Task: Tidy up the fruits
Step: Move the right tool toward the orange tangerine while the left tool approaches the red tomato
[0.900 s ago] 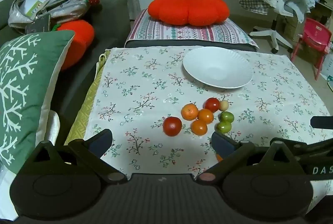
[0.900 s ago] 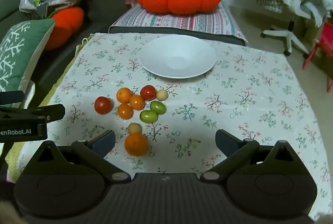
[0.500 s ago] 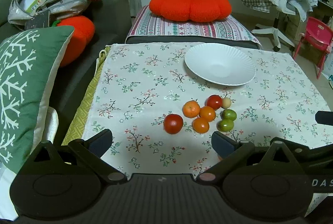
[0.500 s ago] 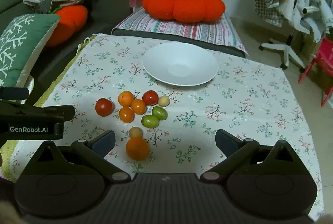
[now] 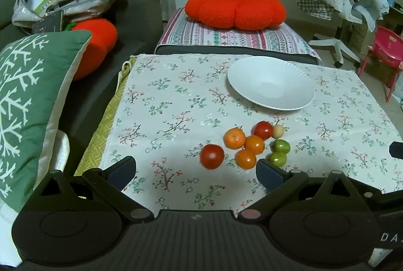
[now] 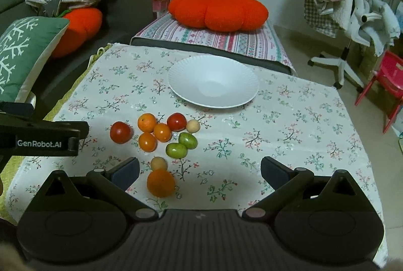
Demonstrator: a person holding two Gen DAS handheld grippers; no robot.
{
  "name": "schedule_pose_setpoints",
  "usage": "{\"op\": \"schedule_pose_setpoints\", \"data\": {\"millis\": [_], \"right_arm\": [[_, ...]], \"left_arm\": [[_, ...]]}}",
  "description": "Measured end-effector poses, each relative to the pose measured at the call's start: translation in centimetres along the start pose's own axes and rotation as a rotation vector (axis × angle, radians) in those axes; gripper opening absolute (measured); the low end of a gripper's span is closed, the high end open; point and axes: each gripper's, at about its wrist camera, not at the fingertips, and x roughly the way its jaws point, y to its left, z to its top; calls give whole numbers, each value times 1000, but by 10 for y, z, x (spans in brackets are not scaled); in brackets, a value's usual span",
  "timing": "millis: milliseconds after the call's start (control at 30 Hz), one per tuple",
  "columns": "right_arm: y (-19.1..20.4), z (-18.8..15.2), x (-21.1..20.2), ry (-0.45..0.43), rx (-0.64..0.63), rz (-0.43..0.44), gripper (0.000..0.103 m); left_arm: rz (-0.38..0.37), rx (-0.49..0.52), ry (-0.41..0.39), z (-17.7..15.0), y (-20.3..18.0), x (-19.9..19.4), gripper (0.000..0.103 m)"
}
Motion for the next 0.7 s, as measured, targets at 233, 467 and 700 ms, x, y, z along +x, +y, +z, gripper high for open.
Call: {"op": "schedule_pose_setpoints", "data": {"millis": [233, 467, 700], "right_arm": [[-3, 1, 1, -12, 5, 1, 103], [-9, -2, 15, 14, -1, 44, 102], [-6, -12, 39, 30, 9, 175, 102]], "left_arm": [[9, -10, -33, 10, 1, 3, 86], [18, 7, -76, 15, 2, 17, 86], [3, -17, 8, -2, 30, 70, 86]]}}
